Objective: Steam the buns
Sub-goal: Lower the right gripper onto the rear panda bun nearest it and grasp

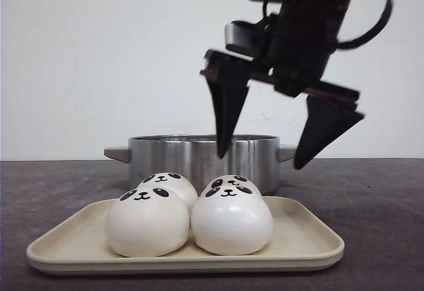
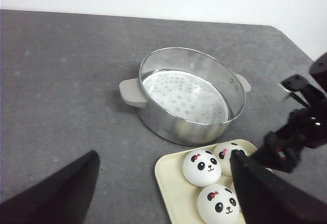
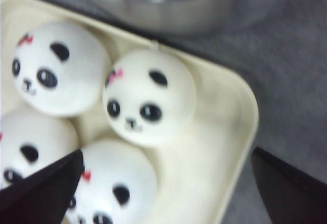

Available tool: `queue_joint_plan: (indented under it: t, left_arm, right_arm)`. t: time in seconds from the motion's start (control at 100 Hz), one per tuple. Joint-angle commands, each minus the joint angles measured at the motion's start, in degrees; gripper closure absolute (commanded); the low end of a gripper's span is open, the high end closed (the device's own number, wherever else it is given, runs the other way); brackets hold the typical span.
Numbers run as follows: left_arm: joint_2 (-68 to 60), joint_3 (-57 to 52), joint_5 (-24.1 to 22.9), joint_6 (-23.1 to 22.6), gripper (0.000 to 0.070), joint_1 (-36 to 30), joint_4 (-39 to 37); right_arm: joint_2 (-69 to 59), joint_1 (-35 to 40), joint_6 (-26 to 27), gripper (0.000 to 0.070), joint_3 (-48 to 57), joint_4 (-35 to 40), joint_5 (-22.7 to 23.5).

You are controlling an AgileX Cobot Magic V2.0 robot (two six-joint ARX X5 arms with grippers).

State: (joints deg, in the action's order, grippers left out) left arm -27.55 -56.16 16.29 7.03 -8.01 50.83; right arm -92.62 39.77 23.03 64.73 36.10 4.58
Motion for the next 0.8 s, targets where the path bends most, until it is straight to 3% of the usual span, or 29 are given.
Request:
queue_joint_plan:
  t: [0.0,0.6,0.79]
  left_arm:
    - [-0.1,-1.0,-0.2,0.0,0.0231,-0.3,-0.7]
    - [-0.1,-1.0,-0.2,0.0,0.0231,-0.4,-0.6]
    - [-0.1,-1.0,-0.2,0.0,0.0231,-0.4,-0.2]
  right_arm:
    - [-1.9,0.6,1.0,0.0057,1.0,-1.8,0.1]
    - [-9.2,0.5,0.3,0.0083,1.0,-9.3,-3.2]
    - [-10.9,0.6,0.3,0.0132,1.0,-9.0,-3.1]
